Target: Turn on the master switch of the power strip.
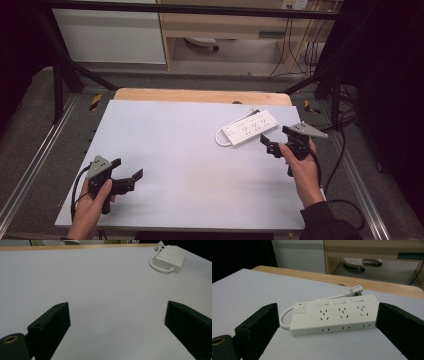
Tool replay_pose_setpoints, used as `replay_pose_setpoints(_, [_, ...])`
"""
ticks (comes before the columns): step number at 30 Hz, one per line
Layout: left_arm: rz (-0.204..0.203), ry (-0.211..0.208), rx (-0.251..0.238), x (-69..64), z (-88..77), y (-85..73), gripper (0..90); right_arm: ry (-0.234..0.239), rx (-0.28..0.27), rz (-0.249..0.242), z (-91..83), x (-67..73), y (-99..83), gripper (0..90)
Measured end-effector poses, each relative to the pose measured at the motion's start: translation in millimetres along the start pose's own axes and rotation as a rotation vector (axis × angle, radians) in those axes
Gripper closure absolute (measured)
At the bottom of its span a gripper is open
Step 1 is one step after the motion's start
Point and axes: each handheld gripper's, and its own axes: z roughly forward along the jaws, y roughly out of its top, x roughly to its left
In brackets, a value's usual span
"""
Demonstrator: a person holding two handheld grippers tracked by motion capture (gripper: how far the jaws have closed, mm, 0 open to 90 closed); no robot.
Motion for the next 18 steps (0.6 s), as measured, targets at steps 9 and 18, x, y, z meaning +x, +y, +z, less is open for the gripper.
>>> replay_pose_setpoints(9, [0.008, 0.011, 0.002, -1.0, 2.7, 0.8, 6.5, -0.039, -0.009, 0.009, 20.4, -11.8, 13.9, 7.4])
replay_pose_setpoints(18, [0.012, -0.008, -0.003, -3.0, 5.0, 1.8, 6.3, -0.061, -0.021, 0.015, 39.9, -19.9, 20.0, 9.4])
